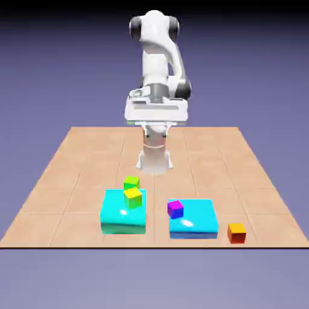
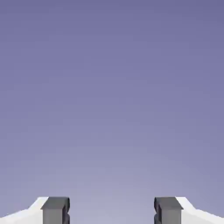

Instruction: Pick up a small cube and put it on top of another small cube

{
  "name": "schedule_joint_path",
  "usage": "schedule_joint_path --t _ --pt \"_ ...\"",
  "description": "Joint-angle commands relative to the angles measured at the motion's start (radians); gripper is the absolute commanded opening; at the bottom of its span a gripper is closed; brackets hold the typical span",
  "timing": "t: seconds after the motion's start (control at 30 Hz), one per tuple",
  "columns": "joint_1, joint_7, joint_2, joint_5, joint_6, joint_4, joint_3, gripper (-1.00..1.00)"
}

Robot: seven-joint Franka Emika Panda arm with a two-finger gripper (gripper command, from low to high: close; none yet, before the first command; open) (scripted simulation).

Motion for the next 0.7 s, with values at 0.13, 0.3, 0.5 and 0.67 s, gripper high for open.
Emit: schedule_joint_path --t 0.13,0.3,0.5,0.67 --pt "0.030 0.052 0.178 0.009 -0.173 0.181 0.027 0.00" --pt "0.059 0.104 0.357 0.019 -0.345 0.362 0.053 0.00" --pt "0.095 0.167 0.571 0.030 -0.553 0.580 0.085 0.00" --pt "0.125 0.219 0.750 0.040 -0.725 0.761 0.111 0.00"
